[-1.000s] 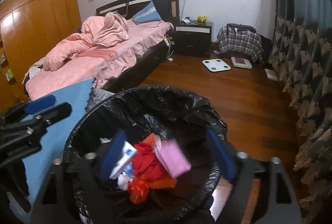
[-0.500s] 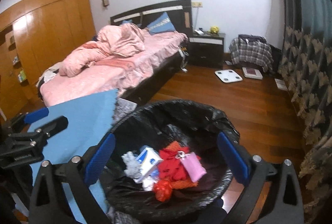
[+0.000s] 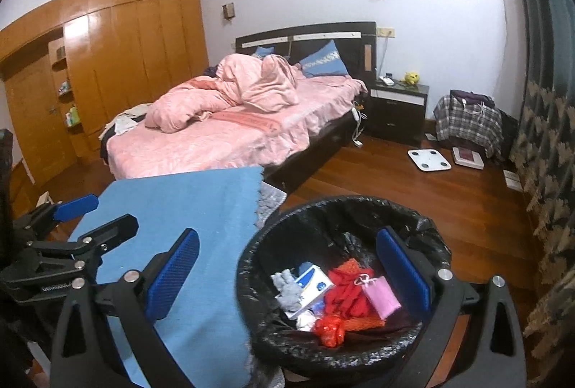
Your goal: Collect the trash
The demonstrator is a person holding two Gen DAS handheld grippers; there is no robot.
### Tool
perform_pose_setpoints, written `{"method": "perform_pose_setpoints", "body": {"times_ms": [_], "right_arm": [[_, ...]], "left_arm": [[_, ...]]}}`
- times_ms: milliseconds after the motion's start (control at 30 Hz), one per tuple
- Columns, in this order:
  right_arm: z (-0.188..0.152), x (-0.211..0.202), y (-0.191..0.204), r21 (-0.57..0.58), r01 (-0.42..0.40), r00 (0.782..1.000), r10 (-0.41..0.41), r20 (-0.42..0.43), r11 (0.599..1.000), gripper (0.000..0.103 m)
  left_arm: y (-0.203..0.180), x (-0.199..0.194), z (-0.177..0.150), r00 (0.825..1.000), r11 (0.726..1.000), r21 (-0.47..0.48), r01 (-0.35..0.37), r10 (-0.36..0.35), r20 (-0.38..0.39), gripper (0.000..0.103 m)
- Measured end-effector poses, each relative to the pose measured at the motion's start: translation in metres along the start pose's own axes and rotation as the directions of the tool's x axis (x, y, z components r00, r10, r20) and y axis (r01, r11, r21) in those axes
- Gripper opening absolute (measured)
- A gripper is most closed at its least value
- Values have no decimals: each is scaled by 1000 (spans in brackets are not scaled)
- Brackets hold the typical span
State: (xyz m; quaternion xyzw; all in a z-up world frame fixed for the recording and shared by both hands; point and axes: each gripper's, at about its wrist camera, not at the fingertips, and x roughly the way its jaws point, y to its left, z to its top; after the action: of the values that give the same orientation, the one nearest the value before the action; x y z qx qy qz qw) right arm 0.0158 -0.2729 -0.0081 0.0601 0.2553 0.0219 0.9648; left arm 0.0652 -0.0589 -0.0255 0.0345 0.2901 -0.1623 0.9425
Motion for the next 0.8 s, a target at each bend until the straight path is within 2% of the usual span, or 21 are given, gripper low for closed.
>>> {"method": "perform_pose_setpoints", "body": {"times_ms": [800], "right_arm": [[-7, -26, 36, -44, -47, 999, 47, 10, 998, 97]], "left_arm": [[14, -53, -14, 996, 996, -19, -85, 86, 37, 93]]}}
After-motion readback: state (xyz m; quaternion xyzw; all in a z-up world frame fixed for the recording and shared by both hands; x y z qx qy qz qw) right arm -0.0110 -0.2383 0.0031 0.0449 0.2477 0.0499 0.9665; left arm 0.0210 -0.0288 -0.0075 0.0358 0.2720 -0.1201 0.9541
